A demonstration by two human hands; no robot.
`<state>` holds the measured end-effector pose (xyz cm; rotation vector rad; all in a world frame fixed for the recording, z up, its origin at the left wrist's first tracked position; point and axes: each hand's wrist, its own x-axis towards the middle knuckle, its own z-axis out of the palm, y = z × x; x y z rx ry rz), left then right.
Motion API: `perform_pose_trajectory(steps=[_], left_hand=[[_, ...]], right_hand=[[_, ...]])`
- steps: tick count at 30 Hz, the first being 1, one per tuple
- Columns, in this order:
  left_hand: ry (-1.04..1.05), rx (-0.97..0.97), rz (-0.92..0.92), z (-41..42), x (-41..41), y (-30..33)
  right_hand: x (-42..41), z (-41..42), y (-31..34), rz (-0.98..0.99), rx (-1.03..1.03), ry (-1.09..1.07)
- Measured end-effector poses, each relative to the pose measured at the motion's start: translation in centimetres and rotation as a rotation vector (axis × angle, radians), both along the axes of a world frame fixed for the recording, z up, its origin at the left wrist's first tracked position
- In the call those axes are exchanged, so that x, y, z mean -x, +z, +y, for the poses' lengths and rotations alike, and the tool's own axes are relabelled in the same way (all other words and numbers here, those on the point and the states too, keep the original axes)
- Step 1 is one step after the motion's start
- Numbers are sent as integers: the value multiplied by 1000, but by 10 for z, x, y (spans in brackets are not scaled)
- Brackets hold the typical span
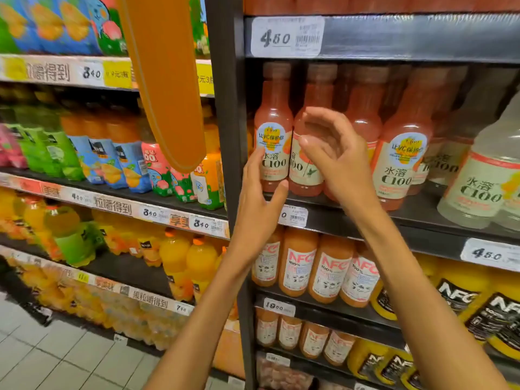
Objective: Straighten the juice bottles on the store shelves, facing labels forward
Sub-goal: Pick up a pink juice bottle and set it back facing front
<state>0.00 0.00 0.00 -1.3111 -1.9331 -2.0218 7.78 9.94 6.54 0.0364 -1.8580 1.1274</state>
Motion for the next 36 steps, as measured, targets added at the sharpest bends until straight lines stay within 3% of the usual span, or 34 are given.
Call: perform_pose_trajectory(steps=[4,7,13,17,26,29,36], left_hand=[[100,57,8,20,-2,10],[217,70,-70,35,3,11],[506,128,-35,55,1,2],[632,202,-48,65,1,-1],[721,204,115,78,-15,-20],[713,126,130,76,-20,-27],[696,-25,152,68,-28,-29]], right_hand=[[15,2,19,0,-131,-154],[30,8,30,-17,-352,-381],[52,18,32,-71,-857,-849],[63,13,36,-88,-997,-1140],[74,4,46,-185,-792,-911],[72,-4,48,-164,-619,-857],[49,-10,41,-114,-236,-454]])
